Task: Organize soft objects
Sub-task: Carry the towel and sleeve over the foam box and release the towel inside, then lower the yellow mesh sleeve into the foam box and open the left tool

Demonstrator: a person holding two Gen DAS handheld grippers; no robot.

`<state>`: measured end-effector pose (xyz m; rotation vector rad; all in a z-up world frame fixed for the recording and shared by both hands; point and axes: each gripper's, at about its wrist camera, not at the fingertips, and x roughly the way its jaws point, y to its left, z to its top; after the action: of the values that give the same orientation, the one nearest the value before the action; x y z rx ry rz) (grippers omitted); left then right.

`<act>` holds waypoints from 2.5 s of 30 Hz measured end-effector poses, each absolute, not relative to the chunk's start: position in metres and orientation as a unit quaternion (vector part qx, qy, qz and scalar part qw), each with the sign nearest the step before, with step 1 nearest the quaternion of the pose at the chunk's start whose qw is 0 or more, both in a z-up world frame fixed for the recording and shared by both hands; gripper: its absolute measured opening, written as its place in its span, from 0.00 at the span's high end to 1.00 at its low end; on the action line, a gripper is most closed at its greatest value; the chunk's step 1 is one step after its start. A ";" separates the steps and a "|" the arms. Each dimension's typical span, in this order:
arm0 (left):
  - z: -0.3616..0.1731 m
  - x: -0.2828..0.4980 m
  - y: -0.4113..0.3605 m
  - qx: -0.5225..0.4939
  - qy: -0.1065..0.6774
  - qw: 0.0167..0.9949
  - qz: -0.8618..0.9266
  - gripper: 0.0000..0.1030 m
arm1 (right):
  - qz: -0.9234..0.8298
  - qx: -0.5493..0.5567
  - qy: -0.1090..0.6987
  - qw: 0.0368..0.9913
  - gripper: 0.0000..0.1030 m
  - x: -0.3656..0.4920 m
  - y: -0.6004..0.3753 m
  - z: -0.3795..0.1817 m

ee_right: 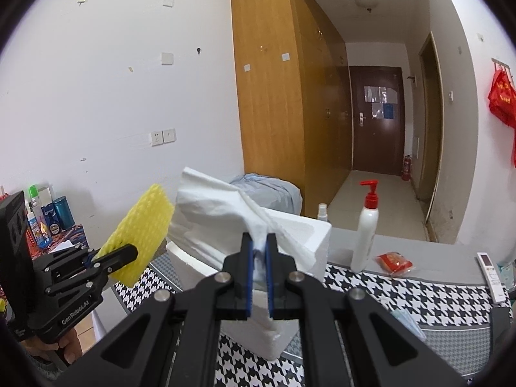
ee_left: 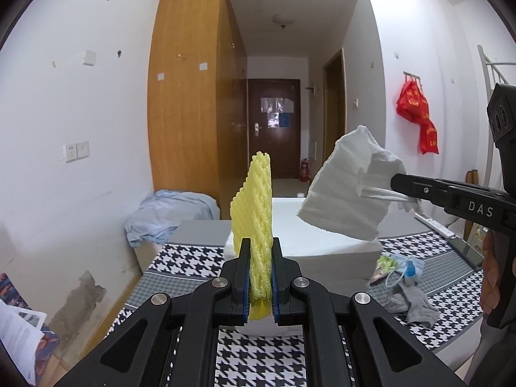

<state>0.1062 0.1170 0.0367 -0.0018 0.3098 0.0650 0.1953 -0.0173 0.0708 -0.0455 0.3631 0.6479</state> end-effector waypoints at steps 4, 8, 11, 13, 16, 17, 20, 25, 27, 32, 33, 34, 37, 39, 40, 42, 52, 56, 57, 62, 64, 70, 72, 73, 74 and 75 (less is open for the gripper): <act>0.035 0.108 0.125 -0.005 0.156 0.987 0.038 0.90 | 0.322 -0.025 0.178 0.930 0.91 0.198 -0.008 0.071; 0.033 0.111 0.128 -0.008 0.157 0.987 0.039 0.90 | 0.321 -0.023 0.184 0.928 0.91 0.205 0.001 0.069; 0.029 0.113 0.134 -0.014 0.160 0.986 0.044 0.90 | 0.322 -0.020 0.194 0.926 0.91 0.212 0.007 0.066; 0.027 0.115 0.139 -0.018 0.163 0.985 0.048 0.90 | 0.322 -0.022 0.198 0.925 0.91 0.215 0.011 0.063; 0.023 0.118 0.144 -0.021 0.167 0.984 0.051 0.90 | 0.322 -0.023 0.204 0.924 0.91 0.222 0.017 0.061; 0.023 0.119 0.145 -0.022 0.168 0.984 0.052 0.90 | 0.320 -0.023 0.205 0.925 0.91 0.224 0.018 0.060; 0.021 0.122 0.148 -0.023 0.170 0.984 0.054 0.90 | 0.313 -0.022 0.215 0.925 0.91 0.231 0.021 0.056; 0.020 0.125 0.152 -0.026 0.171 0.983 0.057 0.90 | 0.306 -0.023 0.230 0.924 0.91 0.239 0.025 0.052; 0.020 0.125 0.152 -0.026 0.172 0.983 0.057 0.90 | 0.303 -0.024 0.234 0.924 0.91 0.240 0.026 0.050; 0.020 0.126 0.150 -0.025 0.173 0.983 0.060 0.90 | 0.295 -0.020 0.244 0.924 0.46 0.244 0.027 0.047; 0.020 0.126 0.150 -0.025 0.173 0.983 0.060 0.90 | 0.294 -0.019 0.244 0.924 0.43 0.244 0.026 0.047; 0.020 0.127 0.152 -0.026 0.173 0.983 0.062 0.90 | 0.292 -0.018 0.244 0.924 0.35 0.244 0.026 0.047; 0.021 0.127 0.151 -0.025 0.174 0.983 0.062 0.90 | 0.285 -0.020 0.244 0.926 0.11 0.242 0.025 0.048; 0.022 0.127 0.150 -0.023 0.173 0.983 0.060 0.90 | 0.286 -0.023 0.243 0.927 0.09 0.241 0.024 0.048; 0.022 0.127 0.149 -0.023 0.172 0.983 0.061 0.90 | 0.287 -0.025 0.244 0.926 0.09 0.240 0.024 0.048; 0.024 0.127 0.148 -0.022 0.170 0.983 0.060 0.90 | 0.287 -0.025 0.242 0.926 0.09 0.239 0.023 0.049; 0.030 0.129 0.139 -0.014 0.168 0.985 0.044 0.90 | 0.287 -0.023 0.236 0.928 0.07 0.233 0.013 0.053; 0.033 0.133 0.135 -0.021 0.169 0.985 0.032 0.90 | 0.285 -0.016 0.233 0.929 0.07 0.232 0.007 0.055; 0.034 0.134 0.134 -0.021 0.168 0.985 0.031 0.90 | 0.285 -0.016 0.232 0.930 0.07 0.231 0.005 0.055; 0.038 0.138 0.124 -0.014 0.164 0.986 0.022 0.90 | 0.279 -0.018 0.230 0.932 0.05 0.228 -0.003 0.055; 0.040 0.139 0.121 -0.012 0.163 0.986 0.019 0.90 | 0.278 -0.018 0.229 0.933 0.02 0.228 -0.007 0.054; 0.043 0.148 0.110 -0.007 0.163 0.987 0.004 0.90 | 0.269 -0.013 0.230 0.935 0.01 0.227 -0.021 0.051; 0.043 0.152 0.107 -0.007 0.164 0.986 -0.004 0.90 | 0.264 -0.017 0.234 0.935 0.01 0.226 -0.025 0.050; 0.043 0.153 0.105 -0.006 0.164 0.986 -0.005 0.90 | 0.261 -0.017 0.235 0.936 0.02 0.226 -0.028 0.049; 0.042 0.155 0.102 -0.004 0.165 0.986 -0.009 0.90 | 0.259 -0.016 0.234 0.937 0.01 0.225 -0.031 0.049; 0.042 0.157 0.100 -0.004 0.166 0.986 -0.013 0.90 | 0.258 -0.016 0.234 0.937 0.01 0.224 -0.033 0.050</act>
<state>0.1565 0.0995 0.0422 -0.0087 0.3332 -0.0261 0.2244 -0.0334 0.0496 -0.0336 0.4780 0.5267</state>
